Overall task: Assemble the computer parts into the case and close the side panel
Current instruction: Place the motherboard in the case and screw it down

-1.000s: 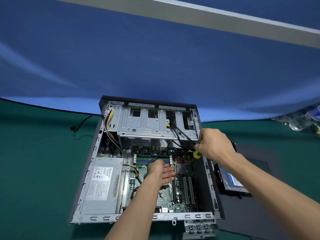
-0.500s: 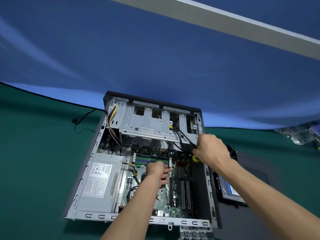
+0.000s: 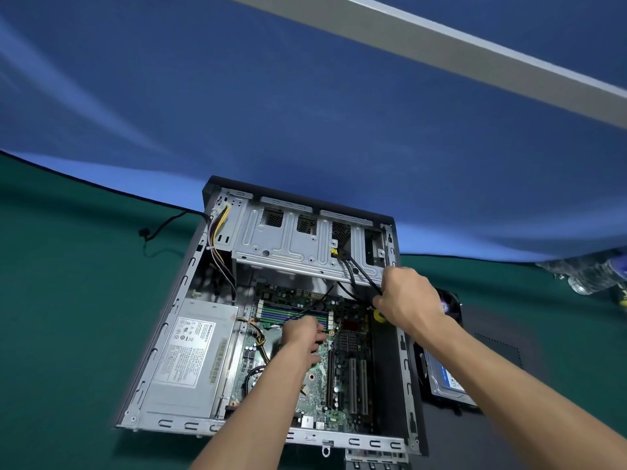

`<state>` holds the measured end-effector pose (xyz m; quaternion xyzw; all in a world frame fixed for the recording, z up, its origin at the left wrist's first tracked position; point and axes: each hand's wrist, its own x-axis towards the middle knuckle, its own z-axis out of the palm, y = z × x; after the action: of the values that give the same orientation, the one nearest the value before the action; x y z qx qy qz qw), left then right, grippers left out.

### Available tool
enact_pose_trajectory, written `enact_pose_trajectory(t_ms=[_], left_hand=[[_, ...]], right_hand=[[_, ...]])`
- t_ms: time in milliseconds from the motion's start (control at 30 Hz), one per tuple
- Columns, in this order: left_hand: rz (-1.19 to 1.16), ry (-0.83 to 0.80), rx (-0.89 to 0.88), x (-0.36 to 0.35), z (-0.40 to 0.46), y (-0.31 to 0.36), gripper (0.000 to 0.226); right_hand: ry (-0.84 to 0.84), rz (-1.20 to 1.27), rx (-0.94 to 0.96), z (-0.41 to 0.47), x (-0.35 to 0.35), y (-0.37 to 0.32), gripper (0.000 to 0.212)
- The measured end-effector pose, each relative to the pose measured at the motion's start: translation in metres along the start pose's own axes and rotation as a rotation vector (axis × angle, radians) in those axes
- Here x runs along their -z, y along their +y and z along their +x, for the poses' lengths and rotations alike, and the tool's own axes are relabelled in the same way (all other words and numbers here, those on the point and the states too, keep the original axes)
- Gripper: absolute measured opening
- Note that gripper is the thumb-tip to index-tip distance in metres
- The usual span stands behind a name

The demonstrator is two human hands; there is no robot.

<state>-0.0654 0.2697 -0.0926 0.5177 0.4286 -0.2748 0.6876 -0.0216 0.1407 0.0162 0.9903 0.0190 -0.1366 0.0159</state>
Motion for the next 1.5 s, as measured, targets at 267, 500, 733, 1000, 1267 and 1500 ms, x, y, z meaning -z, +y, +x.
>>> enact_pose_trajectory(t_ms=[267, 500, 733, 1000, 1267, 1500], left_hand=[[0.002, -0.014, -0.002, -0.001, 0.000, 0.001, 0.024], [-0.007, -0.018, -0.001, -0.001, 0.000, 0.000, 0.024], [-0.001, -0.019, 0.004, -0.002, 0.001, 0.001, 0.022], [0.013, -0.017, -0.016, -0.002, 0.000, 0.001, 0.022], [0.031, -0.060, -0.050, -0.006, -0.004, 0.003, 0.023], [0.024, -0.041, -0.075, -0.005, -0.004, 0.004, 0.020]], right_hand=[[0.011, 0.002, -0.002, 0.000, -0.003, 0.000, 0.013], [-0.003, 0.015, -0.022, -0.003, -0.003, -0.002, 0.016], [-0.208, 0.095, -0.108, -0.003, 0.017, -0.010, 0.046], [-0.053, -0.245, 0.009, -0.012, 0.015, -0.008, 0.028], [-0.226, 0.078, -0.021, -0.015, 0.018, -0.006, 0.031], [-0.110, -0.172, 0.008, -0.015, 0.012, -0.012, 0.033]])
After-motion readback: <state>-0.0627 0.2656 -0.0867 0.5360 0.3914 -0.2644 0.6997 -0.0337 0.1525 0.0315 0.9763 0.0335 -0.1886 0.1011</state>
